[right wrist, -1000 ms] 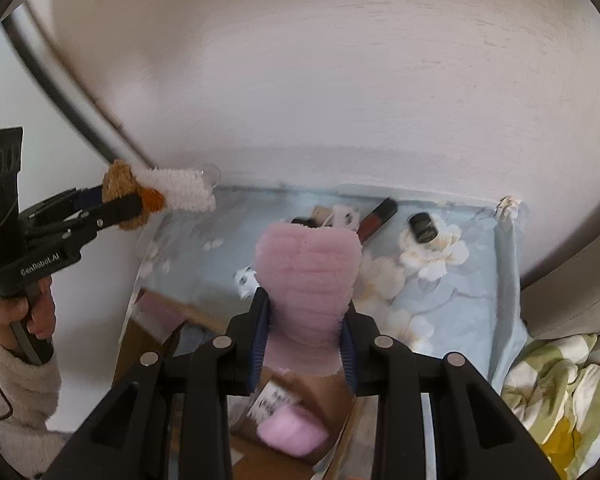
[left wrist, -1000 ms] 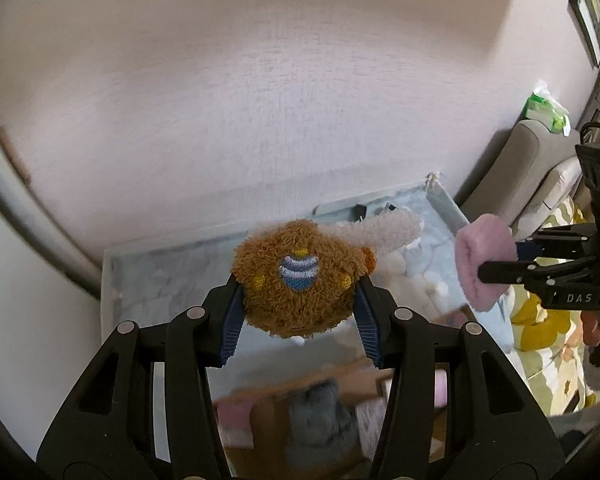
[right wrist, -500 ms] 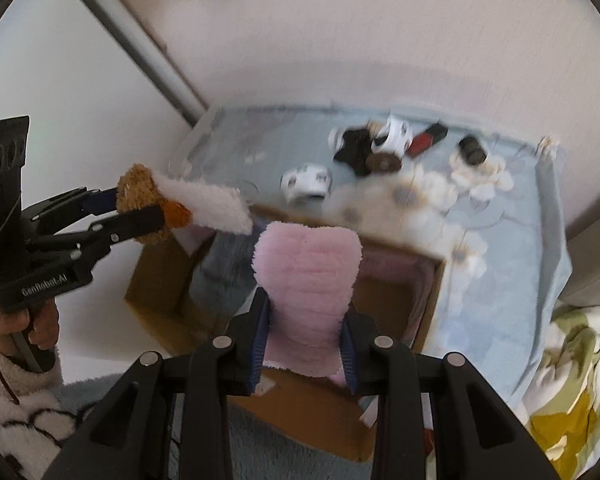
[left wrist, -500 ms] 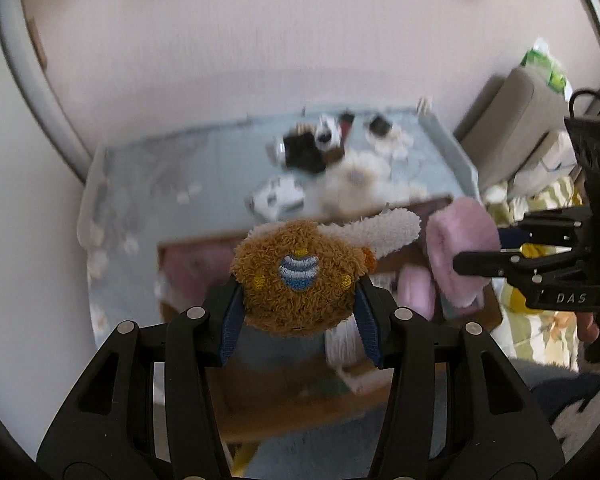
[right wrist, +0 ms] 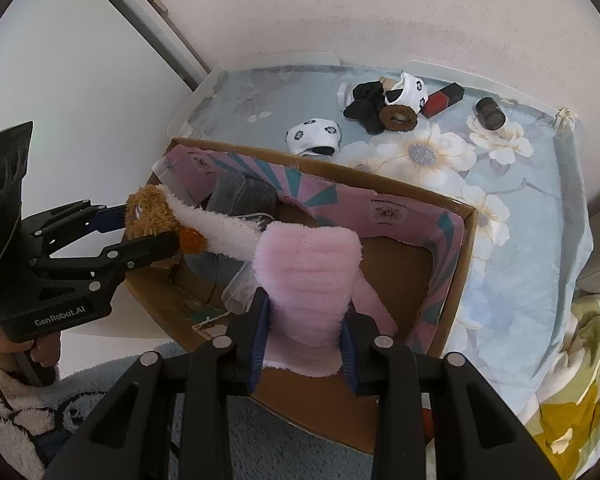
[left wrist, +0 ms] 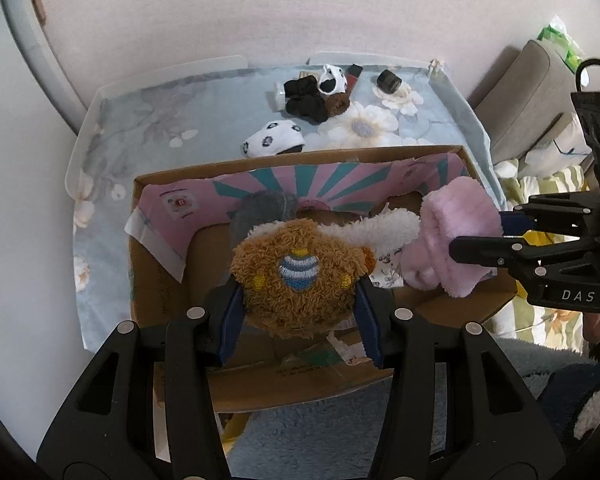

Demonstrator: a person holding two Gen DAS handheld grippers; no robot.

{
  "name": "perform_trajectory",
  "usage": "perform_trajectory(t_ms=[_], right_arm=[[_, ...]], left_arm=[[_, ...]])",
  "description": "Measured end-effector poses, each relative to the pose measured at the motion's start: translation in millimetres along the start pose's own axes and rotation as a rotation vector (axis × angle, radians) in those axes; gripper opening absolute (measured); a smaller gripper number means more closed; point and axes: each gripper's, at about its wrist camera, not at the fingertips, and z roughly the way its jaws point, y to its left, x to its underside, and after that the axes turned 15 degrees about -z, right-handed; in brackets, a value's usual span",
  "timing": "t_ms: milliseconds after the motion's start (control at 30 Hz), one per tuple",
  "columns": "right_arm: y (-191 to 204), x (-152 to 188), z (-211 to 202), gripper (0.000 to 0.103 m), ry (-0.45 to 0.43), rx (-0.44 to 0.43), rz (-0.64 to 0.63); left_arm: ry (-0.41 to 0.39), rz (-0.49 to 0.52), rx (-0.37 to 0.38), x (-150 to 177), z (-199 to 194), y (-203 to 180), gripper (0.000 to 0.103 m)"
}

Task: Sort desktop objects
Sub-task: 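Carry the teddy bear and pink cuff into the cardboard box and release both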

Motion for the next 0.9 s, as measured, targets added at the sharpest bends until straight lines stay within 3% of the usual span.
perform_trajectory(t_ms=[133, 200, 233, 267, 333, 400, 433, 667, 900], right_arm=[[-1.8, -1.4, 0.9, 0.030, 0.005, -0.007, 0.005], [-4.5, -1.6, 3.6, 0.032, 0.014, -0.012, 0.016], [-5.5, -1.8, 4.9, 0.037, 0.019, -0.012, 0.019], [-6.5, -2.3, 7.4, 0.041, 0.033, -0.014, 0.021], [-7.9, -2.6, 12.1, 0.061, 0.064, 0.001, 0.023], [-9.5, -2.6, 11.3, 0.074, 0.065, 0.016, 0.020], [-10.8, -2.7, 8.9, 0.074, 0.055, 0.015, 0.022], [-21.8, -7.7, -8.7, 0.075, -0.006, 0.045, 0.051], [-26.7, -10.1, -15.1, 0.075, -0.027, 0.046, 0.072]], left_arm=[[0.020, 0.012, -0.027, 0.7, 5.7, -2.5, 0.047], [0.032, 0.006, -0.044, 0.9, 9.1, -1.8, 0.055], [0.039, 0.004, -0.050, 0.7, 10.6, -1.3, 0.064], [0.046, 0.003, -0.057, 0.3, 11.6, -0.7, 0.080], [0.036, -0.001, -0.064, -0.5, 10.6, 0.4, 0.102], [0.017, -0.008, -0.049, -1.6, 4.8, 2.6, 0.103], [0.014, -0.012, -0.048, -2.9, 3.1, 3.3, 0.103], [0.004, -0.031, -0.055, -16.2, 1.7, 7.0, 0.103], [-0.028, 0.012, -0.067, -25.2, -0.5, 1.4, 0.103]])
